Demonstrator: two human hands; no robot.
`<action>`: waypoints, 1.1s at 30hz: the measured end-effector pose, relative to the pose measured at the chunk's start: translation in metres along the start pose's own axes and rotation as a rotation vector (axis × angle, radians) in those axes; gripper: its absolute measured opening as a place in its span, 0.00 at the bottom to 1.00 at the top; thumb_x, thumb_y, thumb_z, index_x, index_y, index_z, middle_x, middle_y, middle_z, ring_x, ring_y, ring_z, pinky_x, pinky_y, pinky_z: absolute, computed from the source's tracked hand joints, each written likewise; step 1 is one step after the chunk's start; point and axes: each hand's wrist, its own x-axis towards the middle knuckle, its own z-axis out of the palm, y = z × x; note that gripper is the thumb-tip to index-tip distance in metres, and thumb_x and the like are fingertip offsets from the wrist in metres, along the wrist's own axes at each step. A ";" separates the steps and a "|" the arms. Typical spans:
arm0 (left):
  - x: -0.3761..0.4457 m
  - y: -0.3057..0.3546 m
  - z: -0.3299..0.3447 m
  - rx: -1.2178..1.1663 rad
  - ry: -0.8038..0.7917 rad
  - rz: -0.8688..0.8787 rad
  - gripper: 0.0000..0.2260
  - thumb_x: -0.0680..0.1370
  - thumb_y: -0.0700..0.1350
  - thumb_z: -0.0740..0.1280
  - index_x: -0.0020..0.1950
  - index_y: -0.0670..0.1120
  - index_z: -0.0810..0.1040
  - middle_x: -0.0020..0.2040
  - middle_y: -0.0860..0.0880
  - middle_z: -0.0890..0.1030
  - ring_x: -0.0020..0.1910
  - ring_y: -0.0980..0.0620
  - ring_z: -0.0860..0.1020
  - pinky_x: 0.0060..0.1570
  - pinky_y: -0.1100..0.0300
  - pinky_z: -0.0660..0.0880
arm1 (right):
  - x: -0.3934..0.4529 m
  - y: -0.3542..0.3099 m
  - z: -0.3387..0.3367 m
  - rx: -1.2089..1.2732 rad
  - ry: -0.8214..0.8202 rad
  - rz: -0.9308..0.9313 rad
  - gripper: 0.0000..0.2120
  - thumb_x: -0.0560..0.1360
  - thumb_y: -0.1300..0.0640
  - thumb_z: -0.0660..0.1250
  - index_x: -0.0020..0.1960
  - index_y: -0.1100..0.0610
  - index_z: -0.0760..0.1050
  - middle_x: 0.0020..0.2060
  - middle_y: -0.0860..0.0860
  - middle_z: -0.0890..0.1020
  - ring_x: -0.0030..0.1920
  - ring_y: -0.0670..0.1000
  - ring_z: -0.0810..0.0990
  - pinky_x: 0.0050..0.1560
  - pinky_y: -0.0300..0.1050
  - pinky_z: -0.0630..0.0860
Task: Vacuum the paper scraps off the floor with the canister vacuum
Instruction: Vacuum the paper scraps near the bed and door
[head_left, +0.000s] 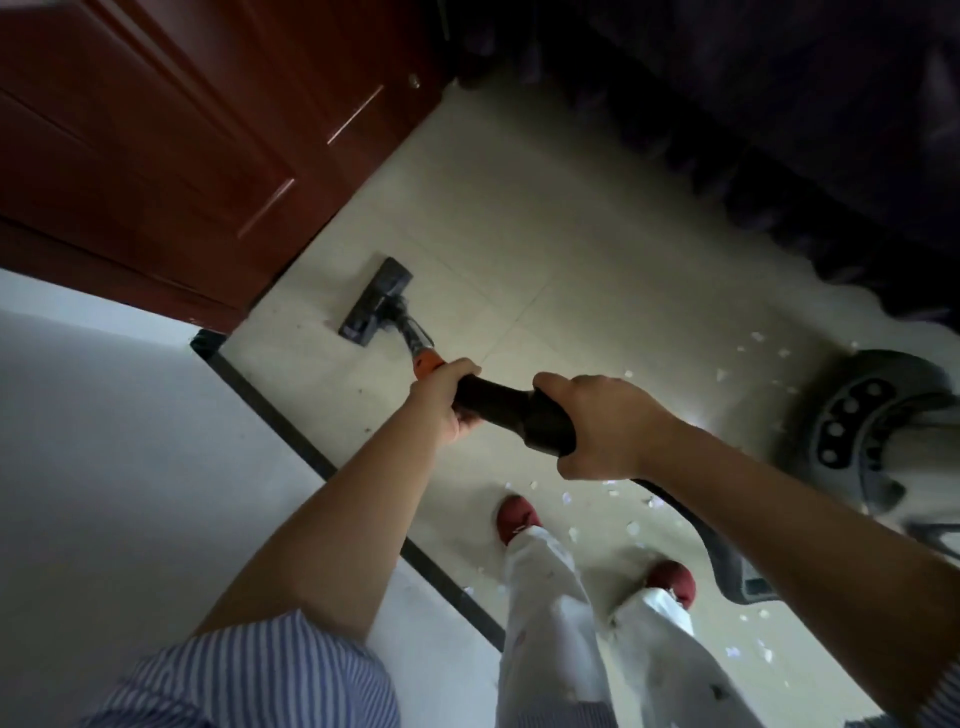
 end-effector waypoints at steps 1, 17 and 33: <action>-0.007 -0.016 0.013 -0.019 -0.009 -0.003 0.12 0.74 0.36 0.67 0.56 0.39 0.69 0.42 0.42 0.75 0.40 0.46 0.77 0.41 0.53 0.76 | -0.021 0.010 -0.003 -0.006 -0.002 0.004 0.20 0.67 0.54 0.68 0.56 0.52 0.66 0.32 0.46 0.68 0.34 0.51 0.71 0.28 0.38 0.63; -0.089 -0.186 0.197 0.121 -0.203 -0.029 0.09 0.74 0.36 0.66 0.51 0.42 0.69 0.39 0.45 0.73 0.35 0.50 0.76 0.24 0.61 0.76 | -0.256 0.156 0.002 0.022 0.087 0.164 0.20 0.66 0.51 0.68 0.55 0.51 0.67 0.42 0.51 0.80 0.41 0.54 0.78 0.34 0.40 0.67; -0.007 -0.074 0.163 0.253 -0.076 0.047 0.19 0.73 0.39 0.68 0.63 0.41 0.71 0.46 0.43 0.75 0.41 0.48 0.77 0.33 0.53 0.76 | -0.118 0.138 0.006 0.062 0.182 0.152 0.22 0.68 0.49 0.69 0.58 0.54 0.67 0.48 0.53 0.79 0.48 0.58 0.77 0.41 0.43 0.68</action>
